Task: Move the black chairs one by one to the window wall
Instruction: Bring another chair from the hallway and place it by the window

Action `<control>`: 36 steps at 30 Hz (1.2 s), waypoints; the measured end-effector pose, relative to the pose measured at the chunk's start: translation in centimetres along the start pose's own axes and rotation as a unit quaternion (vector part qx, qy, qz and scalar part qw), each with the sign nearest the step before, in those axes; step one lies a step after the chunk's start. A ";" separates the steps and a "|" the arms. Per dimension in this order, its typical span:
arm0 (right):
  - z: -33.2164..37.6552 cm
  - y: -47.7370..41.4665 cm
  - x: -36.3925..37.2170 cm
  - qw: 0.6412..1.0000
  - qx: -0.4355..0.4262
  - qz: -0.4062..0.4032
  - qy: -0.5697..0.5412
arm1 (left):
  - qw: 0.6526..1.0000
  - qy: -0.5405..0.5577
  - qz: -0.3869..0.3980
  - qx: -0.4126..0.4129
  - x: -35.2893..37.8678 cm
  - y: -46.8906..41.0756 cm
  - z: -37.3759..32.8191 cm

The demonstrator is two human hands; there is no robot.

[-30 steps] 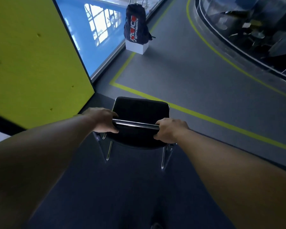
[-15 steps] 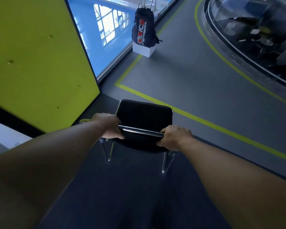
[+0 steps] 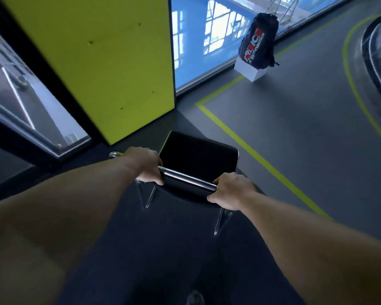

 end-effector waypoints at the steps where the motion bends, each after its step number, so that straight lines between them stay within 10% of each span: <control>1: -0.1 0.2 0.3 1.000 -0.011 0.002 0.006 | 1.000 0.007 -0.001 -0.009 0.6 1.0 -0.1; 36: -3.3 5.9 2.5 0.909 -0.360 0.072 0.196 | 0.914 0.228 0.041 -0.334 12.5 19.3 -12.3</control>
Point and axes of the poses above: each hand's wrist, its own y-axis away from the middle knuckle, its own x-axis out of the palm, z = x × y, the point moved 2 cm from there along -y, towards the middle knuckle, and after that the axes turned 1 degree about y, right-handed, at the moved point
